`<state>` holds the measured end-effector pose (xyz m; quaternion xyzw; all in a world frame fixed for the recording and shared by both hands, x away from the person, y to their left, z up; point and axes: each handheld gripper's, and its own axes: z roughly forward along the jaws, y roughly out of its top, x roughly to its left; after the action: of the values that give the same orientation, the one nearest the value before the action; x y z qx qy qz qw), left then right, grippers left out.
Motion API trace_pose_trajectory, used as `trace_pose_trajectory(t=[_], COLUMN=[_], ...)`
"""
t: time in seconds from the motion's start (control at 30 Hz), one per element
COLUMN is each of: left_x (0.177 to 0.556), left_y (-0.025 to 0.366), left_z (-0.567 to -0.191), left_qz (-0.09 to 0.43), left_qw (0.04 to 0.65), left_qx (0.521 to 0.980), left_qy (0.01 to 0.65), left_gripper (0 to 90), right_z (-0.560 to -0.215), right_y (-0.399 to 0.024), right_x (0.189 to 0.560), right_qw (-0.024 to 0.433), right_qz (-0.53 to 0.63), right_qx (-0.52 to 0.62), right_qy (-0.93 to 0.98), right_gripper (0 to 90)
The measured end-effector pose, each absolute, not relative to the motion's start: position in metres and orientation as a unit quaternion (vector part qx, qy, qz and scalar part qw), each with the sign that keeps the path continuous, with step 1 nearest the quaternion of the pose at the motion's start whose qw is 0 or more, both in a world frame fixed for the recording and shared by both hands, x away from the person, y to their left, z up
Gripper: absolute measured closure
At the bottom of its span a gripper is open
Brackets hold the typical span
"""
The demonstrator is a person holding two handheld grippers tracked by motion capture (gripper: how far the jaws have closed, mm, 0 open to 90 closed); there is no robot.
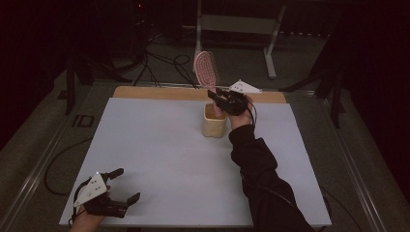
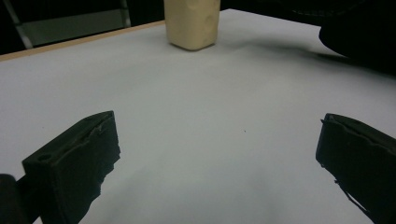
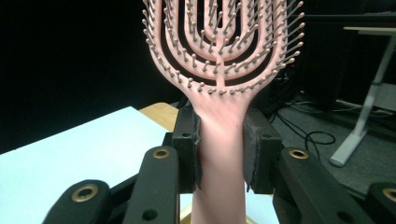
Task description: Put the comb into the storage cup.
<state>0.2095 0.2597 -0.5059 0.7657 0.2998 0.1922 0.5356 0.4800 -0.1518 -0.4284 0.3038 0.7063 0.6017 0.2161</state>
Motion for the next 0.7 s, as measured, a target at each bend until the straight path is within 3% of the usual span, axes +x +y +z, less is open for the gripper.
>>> trace_pose_trajectory(t=[0.7], left_x=[0.211], left_y=[0.26], left_z=[-0.507], left_qz=[0.189], left_qw=[0.534], left_qx=[0.767], left_qy=[0.302], left_gripper=[0.0], right_z=[-0.449], right_y=[-0.149], right_x=[0.478], right_qw=[0.211], right_qz=[0.553], right_qx=[0.286], right_qy=[0.753], right_gripper=[70.2])
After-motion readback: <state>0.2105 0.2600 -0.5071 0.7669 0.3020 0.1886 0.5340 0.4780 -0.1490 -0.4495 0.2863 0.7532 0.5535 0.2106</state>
